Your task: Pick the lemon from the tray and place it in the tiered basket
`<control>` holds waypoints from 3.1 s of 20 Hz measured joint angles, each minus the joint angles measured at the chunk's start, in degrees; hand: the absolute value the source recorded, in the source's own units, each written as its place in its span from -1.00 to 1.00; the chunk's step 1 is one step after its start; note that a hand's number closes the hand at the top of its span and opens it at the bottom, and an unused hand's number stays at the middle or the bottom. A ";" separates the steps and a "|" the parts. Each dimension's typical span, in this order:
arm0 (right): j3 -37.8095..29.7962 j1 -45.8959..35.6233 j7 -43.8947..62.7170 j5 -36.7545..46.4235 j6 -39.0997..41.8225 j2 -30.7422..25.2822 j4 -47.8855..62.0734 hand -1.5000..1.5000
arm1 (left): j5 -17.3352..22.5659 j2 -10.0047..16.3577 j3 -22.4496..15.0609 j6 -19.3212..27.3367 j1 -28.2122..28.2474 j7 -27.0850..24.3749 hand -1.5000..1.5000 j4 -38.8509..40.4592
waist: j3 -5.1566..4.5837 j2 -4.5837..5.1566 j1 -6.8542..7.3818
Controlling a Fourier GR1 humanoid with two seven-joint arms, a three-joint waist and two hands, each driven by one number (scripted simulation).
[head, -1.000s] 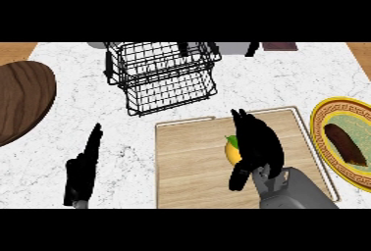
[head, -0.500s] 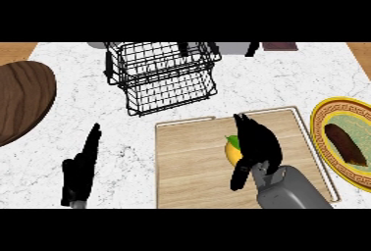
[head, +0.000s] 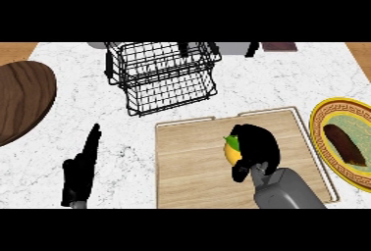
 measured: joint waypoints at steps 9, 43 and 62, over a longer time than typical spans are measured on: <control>0.75 -3.68 -7.52 8.40 -1.15 0.82 6.25 1.00 | -0.86 -0.80 0.46 -0.83 -0.76 1.65 0.00 0.00 | -0.22 -0.21 0.10; -32.68 -38.29 -37.86 -21.73 6.85 -15.05 6.00 1.00 | -1.90 -1.82 1.69 -2.17 -0.33 0.46 0.00 0.03 | 0.13 0.21 0.38; -26.74 -57.16 -43.38 -10.51 -5.03 -2.03 37.23 1.00 | -3.00 -2.61 1.67 -3.02 -1.18 1.41 0.00 -0.40 | 0.01 0.76 1.58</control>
